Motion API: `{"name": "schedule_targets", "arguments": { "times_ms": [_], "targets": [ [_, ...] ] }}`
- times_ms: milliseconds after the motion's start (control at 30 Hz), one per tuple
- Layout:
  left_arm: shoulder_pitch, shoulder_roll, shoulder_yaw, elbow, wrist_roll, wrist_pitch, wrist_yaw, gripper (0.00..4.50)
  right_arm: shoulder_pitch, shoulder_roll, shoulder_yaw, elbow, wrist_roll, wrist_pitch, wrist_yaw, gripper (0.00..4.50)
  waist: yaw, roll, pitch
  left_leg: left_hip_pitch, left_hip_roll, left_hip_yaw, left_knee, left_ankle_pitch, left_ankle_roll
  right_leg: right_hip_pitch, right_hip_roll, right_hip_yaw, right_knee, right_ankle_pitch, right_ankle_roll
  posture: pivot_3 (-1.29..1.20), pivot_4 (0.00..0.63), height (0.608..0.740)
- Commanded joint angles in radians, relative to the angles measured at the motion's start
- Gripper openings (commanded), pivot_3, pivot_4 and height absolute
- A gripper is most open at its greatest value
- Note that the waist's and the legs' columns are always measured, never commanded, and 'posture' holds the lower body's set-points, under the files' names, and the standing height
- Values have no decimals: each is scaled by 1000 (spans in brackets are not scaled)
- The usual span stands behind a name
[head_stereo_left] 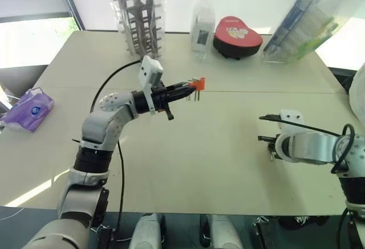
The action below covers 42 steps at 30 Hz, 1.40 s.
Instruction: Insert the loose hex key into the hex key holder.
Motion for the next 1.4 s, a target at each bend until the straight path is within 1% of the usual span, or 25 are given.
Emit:
{"name": "schedule_targets", "arguments": {
  "times_ms": [33, 67, 133, 167, 200, 233, 333, 367, 433, 500, 600, 700, 800, 933, 1100, 1233, 1400],
  "targets": [
    [-23, -2, 6, -8, 1, -24, -6, 0, -63, -56, 27, -38, 14, 10, 67, 23, 0, 0, 0, 0, 0, 0, 0, 0, 0, 0, 0, 0, 0, 0, 0, 0, 150, 740],
    [-23, -3, 7, -7, 3, -25, -7, 0, -83, -77, 39, -59, -3, 19, 107, 23, 0, 0, 0, 0, 0, 0, 0, 0, 0, 0, 0, 0, 0, 0, 0, 0, 150, 740],
    [-24, -3, 10, -5, 6, -28, -5, 0, -102, -75, 31, -143, -161, -5, 222, 23, 1, 0, 0, 0, 0, 0, 0, 0, 0, -1, 0, 0, 0, 0, 0, 0, 150, 740],
    [-24, -4, 11, -8, 6, -27, -3, 0, -105, -72, 33, -193, -284, -40, 322, 23, 1, 0, 0, 0, 0, 0, 0, 0, 0, -1, 0, 0, 0, 0, 0, 0, 150, 740],
    [-24, -4, 12, -9, 6, -26, -2, 0, -105, -69, 42, -239, -408, -90, 431, 23, 2, 0, 0, 0, 0, 0, 0, 0, 0, -1, 0, 0, 0, 0, 0, 0, 150, 740],
    [-23, -6, 11, -10, 9, -28, 2, 0, -82, -48, 38, -269, -531, -186, 555, 23, 2, 0, 0, -1, 0, 0, 0, 0, 0, -1, 0, 0, 0, 0, 0, 0, 150, 740],
    [-22, -10, 12, -13, 11, -27, 13, 0, -42, -10, 54, -295, -835, -410, 800, 23, 3, 0, 0, -1, 0, -1, 0, 0, 0, -1, 1, 0, -1, 0, 0, 0, 150, 740],
    [-24, -12, 11, -17, 11, -23, 18, 0, -46, 43, 34, -280, -891, -510, 907, 23, 4, 0, 0, -1, 0, -1, 0, 0, 0, -1, 1, 0, -1, 0, 0, 0, 150, 740],
    [-28, -10, 12, -19, 11, -16, 24, 0, -80, 127, 43, -254, -1016, -694, 1119, 23, 0, 0, 0, -1, 0, 0, 0, 0, 0, -1, 1, 0, -1, 0, 0, 0, 150, 740],
    [-28, 3, 18, -17, 11, -16, 17, 0, -116, 209, 68, -236, -1113, -795, 1236, 23, -3, 0, 1, -1, 0, 0, 0, 0, 0, -1, 1, 0, 0, 0, 0, 0, 150, 740],
    [-40, 13, 27, -14, 10, -4, 26, 0, -160, 401, 27, -222, -1062, -874, 1333, 23, -6, 0, 1, 0, 2, -1, 0, 0, 0, -2, 3, 0, 1, 0, 0, 0, 150, 740],
    [-46, 23, 37, -17, 3, 10, 31, 0, -158, 508, 40, -218, -1059, -889, 1432, 23, -1, 0, 1, 0, 2, -2, 0, 0, 0, -1, 4, 0, 2, 0, 0, 0, 150, 740],
    [-56, 29, 39, -17, 6, 16, 40, 0, -133, 573, 57, -217, -1095, -894, 1489, 23, 3, 1, 1, 0, 2, -2, 0, 0, 0, -1, 3, 0, 1, 0, 0, 0, 150, 740],
    [-66, 34, 42, -18, 5, 23, 50, 0, -104, 630, 61, -212, -1139, -892, 1532, 23, 2, 1, 1, 0, 1, -2, 0, 0, 0, 0, 3, 0, 1, 0, 0, 0, 150, 740],
    [-69, 36, 40, -25, 5, 28, 53, 0, -85, 670, 59, -181, -1217, -908, 1565, 23, -1, 1, 1, 0, 2, -2, 0, 0, 0, 0, 3, 0, 1, 0, 0, 0, 150, 740],
    [-66, 43, 33, -46, -11, 48, 37, 0, -102, 701, 50, -135, -1292, -945, 1571, 23, -3, 1, 1, 0, 2, -2, 0, 0, -1, 0, 4, 0, 1, 0, 0, 0, 150, 740],
    [-54, 51, 21, -66, -9, 58, 23, 0, -137, 719, 23, -109, -1324, -956, 1583, 23, -4, 1, 1, 0, 2, -2, 0, 1, -1, 0, 4, 0, 2, 0, 0, 0, 150, 740]
  ]
}}
